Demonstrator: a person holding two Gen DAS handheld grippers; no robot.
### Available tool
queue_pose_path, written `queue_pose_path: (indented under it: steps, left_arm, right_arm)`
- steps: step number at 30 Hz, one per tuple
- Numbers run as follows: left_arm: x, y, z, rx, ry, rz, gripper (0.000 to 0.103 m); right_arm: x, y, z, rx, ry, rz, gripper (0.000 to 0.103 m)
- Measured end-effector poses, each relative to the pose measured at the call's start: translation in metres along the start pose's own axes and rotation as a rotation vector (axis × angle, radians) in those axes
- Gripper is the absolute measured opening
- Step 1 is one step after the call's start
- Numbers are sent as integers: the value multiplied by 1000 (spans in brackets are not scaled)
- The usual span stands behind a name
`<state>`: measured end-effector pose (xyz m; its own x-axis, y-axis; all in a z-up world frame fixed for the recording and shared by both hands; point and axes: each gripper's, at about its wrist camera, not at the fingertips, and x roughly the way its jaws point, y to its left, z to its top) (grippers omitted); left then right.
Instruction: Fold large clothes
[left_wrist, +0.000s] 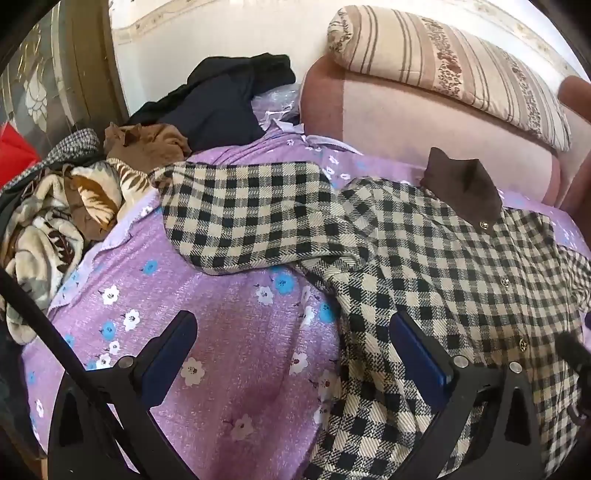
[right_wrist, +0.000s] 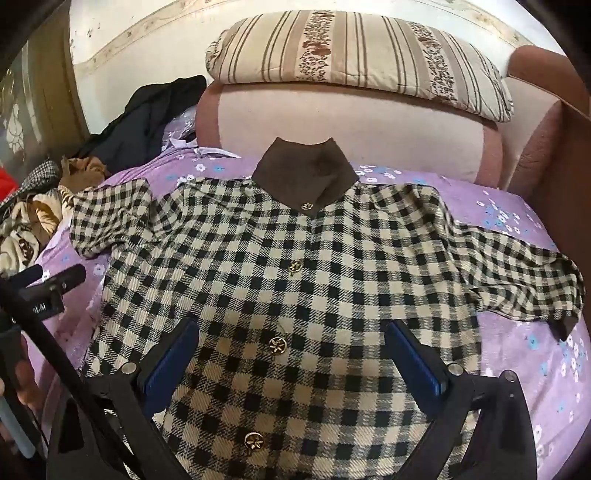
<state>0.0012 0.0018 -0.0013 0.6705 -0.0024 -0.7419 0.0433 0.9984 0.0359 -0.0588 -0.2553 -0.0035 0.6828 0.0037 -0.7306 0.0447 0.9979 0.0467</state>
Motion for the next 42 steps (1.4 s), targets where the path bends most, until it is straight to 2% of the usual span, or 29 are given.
queue_pose_path:
  steps: [3, 5, 9, 10, 19, 29, 36, 42]
  left_arm:
    - [4, 4, -2, -11, 18, -9, 103]
    - [13, -3, 1, -21, 26, 19, 103]
    - [11, -8, -4, -18, 10, 26, 103]
    - [16, -5, -2, -24, 36, 13, 103]
    - [14, -3, -3, -33, 54, 13, 103]
    - [16, -3, -4, -24, 9, 18, 103]
    - [18, -1, -4, -37, 53, 22, 103]
    - [21, 2, -5, -47, 61, 24, 103]
  right_arm:
    - [4, 5, -5, -15, 5, 8, 102]
    - [4, 9, -8, -35, -6, -4, 102]
    - [2, 11, -10, -61, -15, -19, 102]
    - [2, 10, -10, -61, -16, -17, 102]
    - [6, 0, -12, -10, 3, -5, 102]
    - [10, -3, -11, 4, 15, -13, 102]
    - [14, -5, -11, 15, 25, -15, 102]
    - [15, -4, -13, 14, 28, 6, 102]
